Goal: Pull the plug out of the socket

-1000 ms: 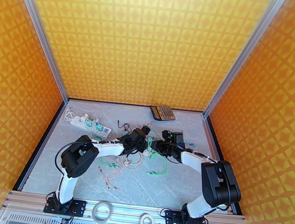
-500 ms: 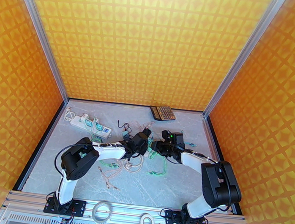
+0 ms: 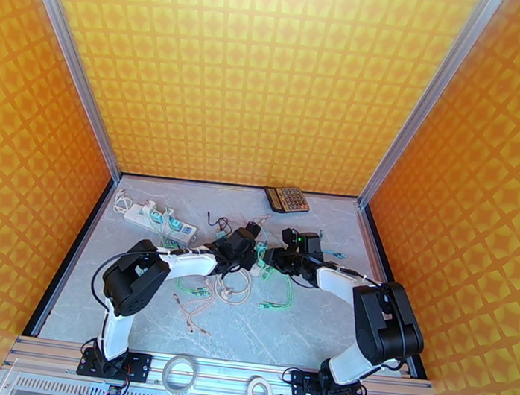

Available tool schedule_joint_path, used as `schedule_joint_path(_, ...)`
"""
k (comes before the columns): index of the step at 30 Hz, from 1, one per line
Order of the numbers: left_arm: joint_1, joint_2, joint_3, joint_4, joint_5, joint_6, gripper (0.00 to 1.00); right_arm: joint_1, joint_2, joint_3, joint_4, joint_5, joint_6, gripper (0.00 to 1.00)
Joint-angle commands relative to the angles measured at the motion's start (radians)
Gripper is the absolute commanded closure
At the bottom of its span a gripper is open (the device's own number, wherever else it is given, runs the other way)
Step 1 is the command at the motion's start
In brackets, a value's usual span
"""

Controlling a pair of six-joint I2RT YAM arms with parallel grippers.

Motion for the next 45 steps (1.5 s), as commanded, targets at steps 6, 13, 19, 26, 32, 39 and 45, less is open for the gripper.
schedule_joint_path(6, -0.021, -0.059, 0.022, -0.041, 0.091, 0.013, 0.90, -0.003, 0.089, -0.037, -0.198, 0.219, -0.038, 0.62)
schedule_joint_path(13, -0.091, -0.018, 0.095, -0.124, -0.006, 0.119, 0.91, 0.003, 0.098, -0.031, -0.200, 0.220, -0.041, 0.62)
schedule_joint_path(19, -0.152, 0.027, 0.139, -0.175, -0.086, 0.177, 0.93, 0.006, 0.106, -0.030, -0.199, 0.222, -0.041, 0.62)
schedule_joint_path(26, -0.148, 0.010, 0.122, -0.161, -0.084, 0.144, 0.95, 0.007, 0.111, -0.030, -0.198, 0.224, -0.040, 0.62)
schedule_joint_path(32, -0.097, -0.031, 0.106, -0.154, -0.011, 0.072, 0.98, 0.007, 0.111, -0.031, -0.198, 0.225, -0.041, 0.62)
schedule_joint_path(39, 0.000, -0.096, 0.025, -0.055, 0.146, -0.043, 0.99, 0.007, 0.109, -0.031, -0.201, 0.230, -0.043, 0.62)
schedule_joint_path(45, 0.011, -0.083, 0.033, -0.073, 0.163, -0.040, 1.00, 0.007, 0.107, -0.031, -0.202, 0.229, -0.043, 0.62)
